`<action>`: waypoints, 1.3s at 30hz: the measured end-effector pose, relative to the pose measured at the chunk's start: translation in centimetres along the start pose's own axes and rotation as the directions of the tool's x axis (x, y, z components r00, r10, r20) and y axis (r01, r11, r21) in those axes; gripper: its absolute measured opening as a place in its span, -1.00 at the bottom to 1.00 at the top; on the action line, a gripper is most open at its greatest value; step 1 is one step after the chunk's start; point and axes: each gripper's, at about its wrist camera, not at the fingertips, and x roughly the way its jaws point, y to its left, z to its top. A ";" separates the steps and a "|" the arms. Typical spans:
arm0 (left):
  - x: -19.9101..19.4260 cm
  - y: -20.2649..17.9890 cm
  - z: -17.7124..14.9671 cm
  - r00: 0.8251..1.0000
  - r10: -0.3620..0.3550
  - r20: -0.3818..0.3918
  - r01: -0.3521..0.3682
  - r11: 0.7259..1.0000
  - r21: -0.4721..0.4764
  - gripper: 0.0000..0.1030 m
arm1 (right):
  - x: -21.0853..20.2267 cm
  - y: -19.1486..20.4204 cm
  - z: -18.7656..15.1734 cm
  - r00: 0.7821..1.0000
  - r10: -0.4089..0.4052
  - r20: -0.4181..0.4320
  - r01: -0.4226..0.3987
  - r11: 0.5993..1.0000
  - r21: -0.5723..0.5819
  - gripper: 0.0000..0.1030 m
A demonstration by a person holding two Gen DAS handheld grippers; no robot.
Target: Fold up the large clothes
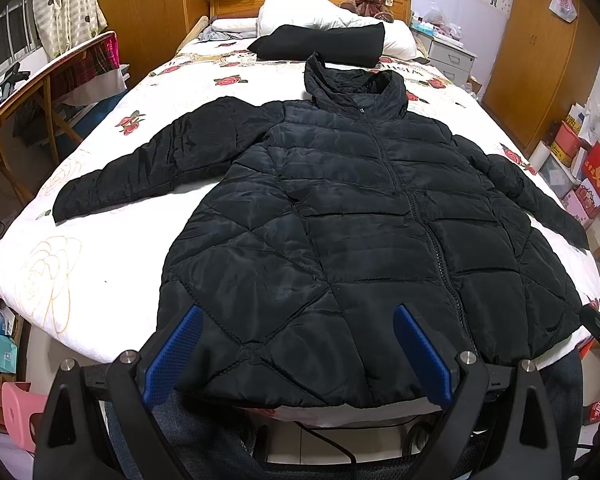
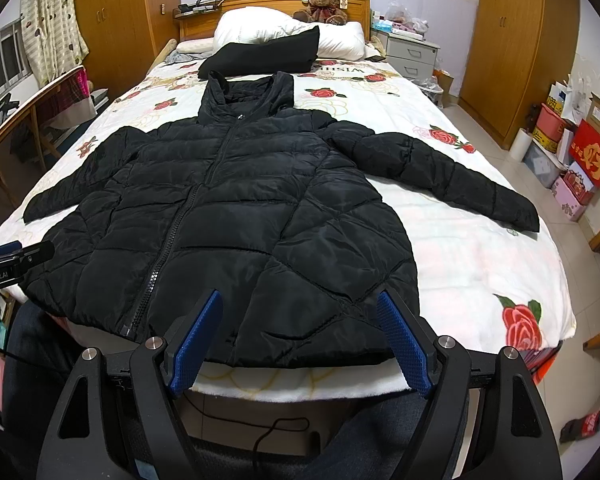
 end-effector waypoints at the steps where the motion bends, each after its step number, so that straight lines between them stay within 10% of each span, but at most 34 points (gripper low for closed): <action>1: 0.0 0.0 0.0 1.000 0.000 0.000 0.000 1.000 0.001 0.89 | 0.0 0.0 0.0 1.000 0.000 -0.001 0.000 1.000 0.000 0.54; 21: 0.7 2.1 1.0 1.000 -0.005 0.010 0.005 1.000 -0.024 0.89 | 0.2 1.3 1.5 1.000 0.004 0.016 -0.003 0.999 -0.047 0.54; 39: 8.7 19.1 7.0 0.995 0.093 0.037 -0.076 0.944 -0.322 0.78 | 7.5 8.4 10.8 0.997 0.078 0.024 -0.071 0.977 -0.199 0.54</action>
